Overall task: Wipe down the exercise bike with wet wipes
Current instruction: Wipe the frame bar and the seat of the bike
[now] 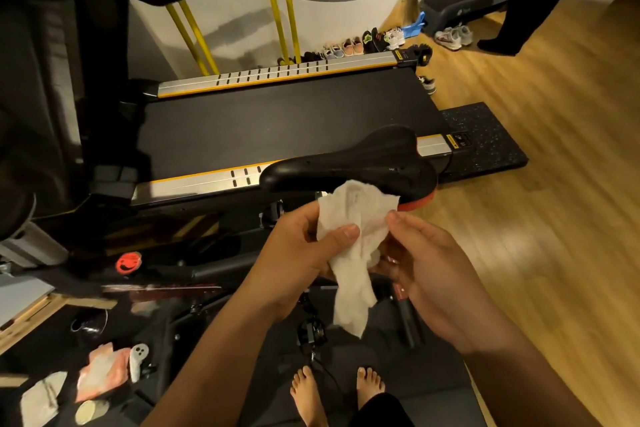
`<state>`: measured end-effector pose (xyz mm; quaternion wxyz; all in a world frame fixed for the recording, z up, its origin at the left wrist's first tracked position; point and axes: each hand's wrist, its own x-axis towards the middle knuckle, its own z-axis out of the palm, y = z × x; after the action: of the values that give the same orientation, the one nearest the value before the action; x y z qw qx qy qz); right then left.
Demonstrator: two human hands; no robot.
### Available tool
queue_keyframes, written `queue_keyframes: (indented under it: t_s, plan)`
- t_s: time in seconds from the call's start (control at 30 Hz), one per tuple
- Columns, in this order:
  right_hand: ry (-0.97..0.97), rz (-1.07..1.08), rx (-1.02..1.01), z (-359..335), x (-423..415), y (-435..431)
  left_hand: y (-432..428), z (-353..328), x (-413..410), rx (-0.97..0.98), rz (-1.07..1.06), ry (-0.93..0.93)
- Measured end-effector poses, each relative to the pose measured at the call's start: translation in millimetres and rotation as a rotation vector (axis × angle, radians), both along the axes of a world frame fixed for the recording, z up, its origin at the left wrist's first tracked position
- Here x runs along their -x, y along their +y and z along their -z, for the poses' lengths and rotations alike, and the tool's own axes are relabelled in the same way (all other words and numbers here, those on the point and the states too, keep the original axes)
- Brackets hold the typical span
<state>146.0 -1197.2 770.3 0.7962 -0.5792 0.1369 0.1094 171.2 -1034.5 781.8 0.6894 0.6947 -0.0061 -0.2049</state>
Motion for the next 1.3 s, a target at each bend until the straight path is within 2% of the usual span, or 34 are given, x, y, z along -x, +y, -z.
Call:
queue_keyframes:
  t_s: [0.1,0.27,0.43,0.63,0.8,0.97,1.07,1.13,1.2,1.3]
  plan:
    - [-0.018,0.017,0.017,-1.4,-1.1,-0.4,1.1,0.6,3.1,0.017,0.004,-0.024]
    - [0.005,0.265,-0.106,2.7,-4.5,-1.4,11.8,4.6,4.0,0.081,-0.096,-0.095]
    - [0.035,0.407,-0.195,3.2,-5.5,-7.8,17.7,0.2,4.7,0.340,-0.151,0.011]
    - [0.052,0.257,-0.262,-3.9,-15.3,-31.7,21.7,-3.0,2.1,0.208,-0.107,0.056]
    - [0.205,0.075,-0.405,0.1,-22.9,-41.3,20.9,-10.9,-1.1,0.111,0.355,0.163]
    - [0.478,0.001,-0.413,32.7,-1.7,-27.5,22.6,-11.4,1.3,0.182,0.335,0.125]
    - [0.548,-0.237,-0.398,41.4,16.3,-15.5,27.0,-11.9,-1.6,0.062,0.330,0.058]
    - [0.523,-0.305,-0.498,31.6,22.4,-7.9,25.8,-13.1,-2.4,0.001,0.349,0.025]
    - [0.400,-0.208,-0.494,19.4,22.2,-1.3,22.1,-16.4,-2.5,-0.102,0.336,-0.019]
    - [0.035,0.002,-0.010,8.5,22.8,0.5,17.6,-14.2,-2.6,-0.326,0.201,-0.134]
